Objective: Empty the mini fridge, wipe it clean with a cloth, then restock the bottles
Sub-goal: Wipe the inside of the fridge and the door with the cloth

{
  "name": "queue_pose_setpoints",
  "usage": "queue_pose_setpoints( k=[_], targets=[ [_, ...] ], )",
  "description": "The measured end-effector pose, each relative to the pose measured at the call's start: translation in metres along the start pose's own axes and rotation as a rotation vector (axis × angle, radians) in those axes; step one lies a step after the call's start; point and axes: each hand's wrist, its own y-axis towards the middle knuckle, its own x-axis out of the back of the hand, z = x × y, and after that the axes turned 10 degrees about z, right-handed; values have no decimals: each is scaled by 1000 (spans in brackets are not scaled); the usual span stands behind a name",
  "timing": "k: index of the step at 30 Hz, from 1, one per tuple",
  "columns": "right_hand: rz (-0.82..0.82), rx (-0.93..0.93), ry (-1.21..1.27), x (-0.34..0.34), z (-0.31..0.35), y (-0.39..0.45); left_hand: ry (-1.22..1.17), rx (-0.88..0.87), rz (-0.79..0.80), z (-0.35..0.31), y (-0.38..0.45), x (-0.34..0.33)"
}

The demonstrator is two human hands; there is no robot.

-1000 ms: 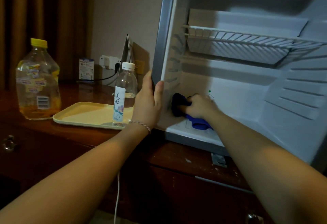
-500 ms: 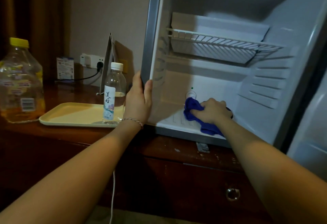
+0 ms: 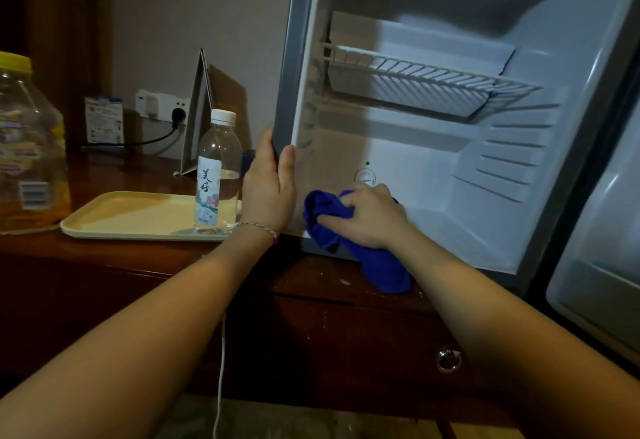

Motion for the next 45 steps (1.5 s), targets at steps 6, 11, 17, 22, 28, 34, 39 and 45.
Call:
queue_pose_setpoints(
  k=[6, 11, 17, 22, 28, 34, 39, 45],
  targets=[
    [35, 30, 32, -3, 23, 13, -8, -6, -6, 1, 0, 2],
    [27, 31, 101, -5, 16, 10, 5, -10, -6, 1, -1, 1],
    [29, 11, 122, 3, -25, -8, 24, 6, 4, -1, -1, 3],
    [7, -107, 89, 9, -44, -26, 33, 35, 17, -5, -2, 3],
    [62, -3, 18, 7, -2, -10, 21, 49, 29, 0, -1, 1],
    [61, 68, 88, 2, 9, 5, 36, 31, 15, -4, -2, 3],
    [20, 3, 118, 4, -16, -11, 65, 0, -18, -6, -3, 2],
    [-32, -160, 83, 11, -55, -40, 53, 22, 0, -7, -5, 3]
  ],
)
